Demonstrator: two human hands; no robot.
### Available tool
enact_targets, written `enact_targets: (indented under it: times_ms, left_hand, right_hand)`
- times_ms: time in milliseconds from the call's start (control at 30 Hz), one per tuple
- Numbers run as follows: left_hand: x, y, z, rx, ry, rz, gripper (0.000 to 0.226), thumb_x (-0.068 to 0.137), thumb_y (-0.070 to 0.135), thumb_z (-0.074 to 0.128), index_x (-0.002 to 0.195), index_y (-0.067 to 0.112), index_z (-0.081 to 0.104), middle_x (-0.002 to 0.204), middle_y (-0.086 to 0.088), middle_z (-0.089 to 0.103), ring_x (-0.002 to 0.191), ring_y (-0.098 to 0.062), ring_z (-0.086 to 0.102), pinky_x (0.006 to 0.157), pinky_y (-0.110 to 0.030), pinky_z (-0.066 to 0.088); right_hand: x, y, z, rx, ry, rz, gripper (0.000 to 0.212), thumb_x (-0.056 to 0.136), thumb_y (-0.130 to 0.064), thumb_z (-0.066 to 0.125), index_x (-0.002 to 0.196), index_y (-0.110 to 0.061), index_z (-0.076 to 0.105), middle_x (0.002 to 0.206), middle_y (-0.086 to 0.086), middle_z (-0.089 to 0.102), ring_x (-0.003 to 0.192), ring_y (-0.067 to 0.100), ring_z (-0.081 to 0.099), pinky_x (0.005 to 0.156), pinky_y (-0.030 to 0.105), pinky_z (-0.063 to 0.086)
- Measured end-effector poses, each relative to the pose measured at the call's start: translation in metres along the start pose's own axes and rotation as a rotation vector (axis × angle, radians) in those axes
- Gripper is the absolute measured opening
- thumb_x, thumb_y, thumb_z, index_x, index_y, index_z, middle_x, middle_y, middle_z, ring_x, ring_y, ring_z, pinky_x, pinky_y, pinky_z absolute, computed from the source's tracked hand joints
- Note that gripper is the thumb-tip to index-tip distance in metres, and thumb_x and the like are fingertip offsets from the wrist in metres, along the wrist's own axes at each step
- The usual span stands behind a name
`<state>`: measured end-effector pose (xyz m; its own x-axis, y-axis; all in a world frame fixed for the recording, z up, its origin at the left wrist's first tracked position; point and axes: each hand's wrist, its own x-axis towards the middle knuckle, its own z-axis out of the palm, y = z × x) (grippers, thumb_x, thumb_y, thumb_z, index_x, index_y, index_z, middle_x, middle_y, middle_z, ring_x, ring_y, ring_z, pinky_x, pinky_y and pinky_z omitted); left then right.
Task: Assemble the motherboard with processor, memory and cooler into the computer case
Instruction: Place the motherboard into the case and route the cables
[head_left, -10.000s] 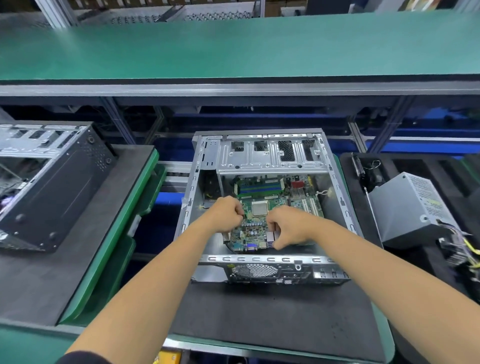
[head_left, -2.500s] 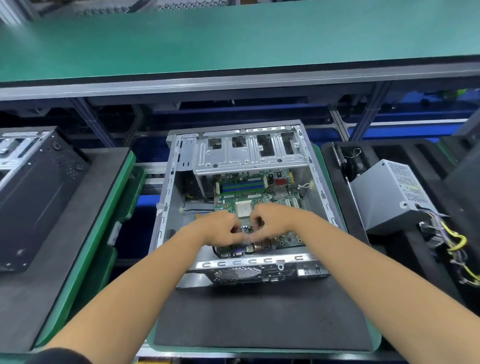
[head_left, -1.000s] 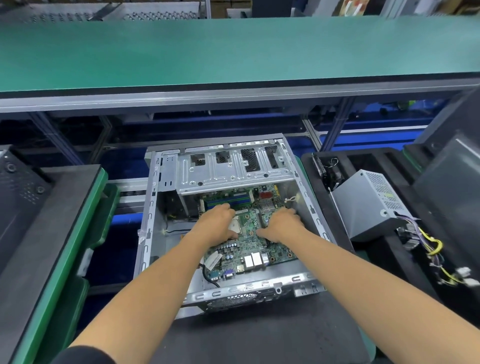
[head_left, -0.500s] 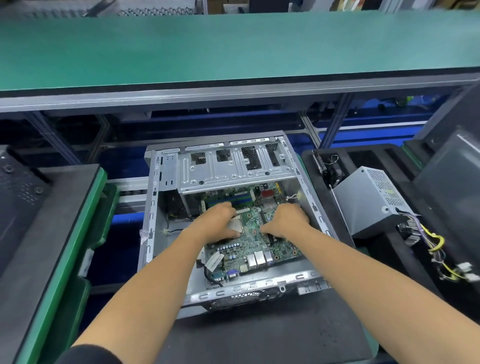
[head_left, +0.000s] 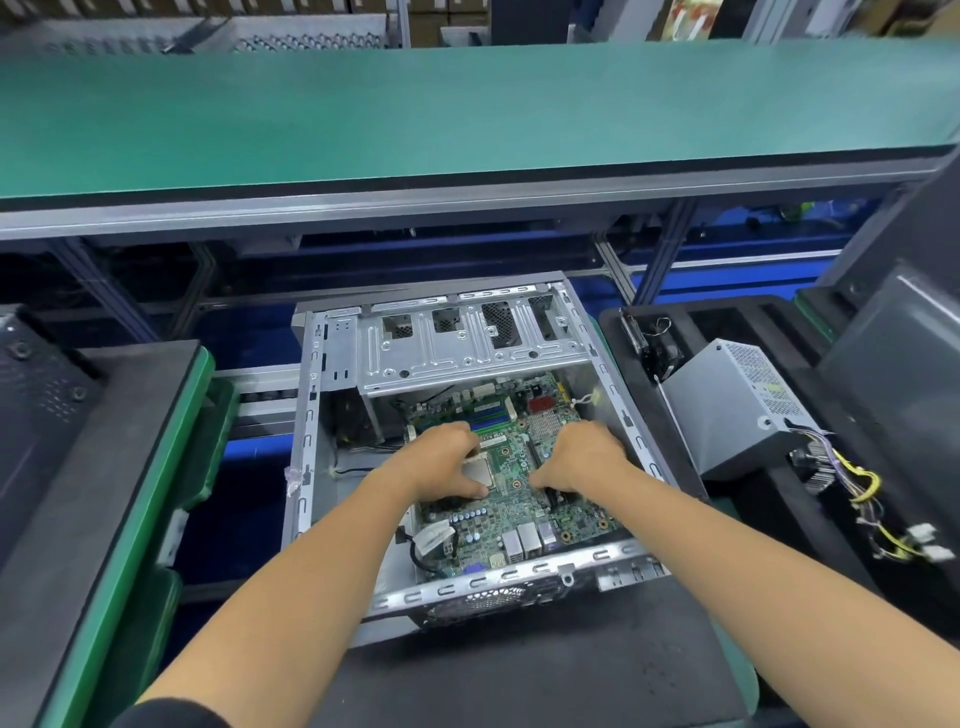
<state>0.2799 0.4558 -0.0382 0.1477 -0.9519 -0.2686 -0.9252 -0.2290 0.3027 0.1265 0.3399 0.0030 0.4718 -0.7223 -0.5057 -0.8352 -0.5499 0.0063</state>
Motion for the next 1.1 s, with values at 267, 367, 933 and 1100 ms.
enact_targets:
  times_ms: [267,367,933,1100]
  left_hand:
    - [0.001,0.002,0.006,0.046,-0.025,0.009,0.043,0.077,0.048,0.071,0.093,0.012,0.053,0.095,0.0,0.047,0.083,-0.018,0.048,0.07,-0.032,0.044]
    - [0.002,0.003,0.01,0.076,-0.017,0.026,0.041,0.078,0.047,0.07,0.093,0.013,0.052,0.095,0.0,0.046,0.083,-0.017,0.045,0.069,-0.028,0.037]
    - [0.005,0.003,0.01,0.038,0.013,0.057,0.038,0.071,0.041,0.072,0.085,0.012,0.051,0.088,-0.001,0.045,0.076,-0.018,0.043,0.062,-0.027,0.032]
    - [0.006,0.007,0.011,0.032,-0.014,0.061,0.042,0.07,0.042,0.072,0.089,0.01,0.055,0.089,0.0,0.047,0.078,-0.018,0.046,0.066,-0.032,0.042]
  right_hand:
    - [-0.001,-0.001,0.007,-0.085,-0.075,-0.027,0.056,0.079,-0.058,0.065,0.103,-0.008,0.058,0.105,0.008,0.06,0.092,0.022,0.063,0.076,0.032,0.057]
    - [-0.007,-0.004,0.001,-0.169,0.103,-0.143,0.037,0.087,-0.047,0.061,0.076,-0.013,0.053,0.076,0.0,0.054,0.07,0.017,0.057,0.056,0.026,0.047]
    - [-0.031,-0.022,0.015,-0.509,-0.176,-0.982,0.006,0.08,0.0,0.057,0.078,-0.005,0.059,0.066,0.007,0.053,0.058,0.022,0.045,0.052,0.029,0.038]
    - [-0.027,-0.008,0.008,-0.152,-0.35,-0.909,0.02,0.091,-0.026,0.059,0.084,-0.01,0.068,0.08,0.003,0.07,0.06,0.016,0.051,0.06,0.026,0.043]
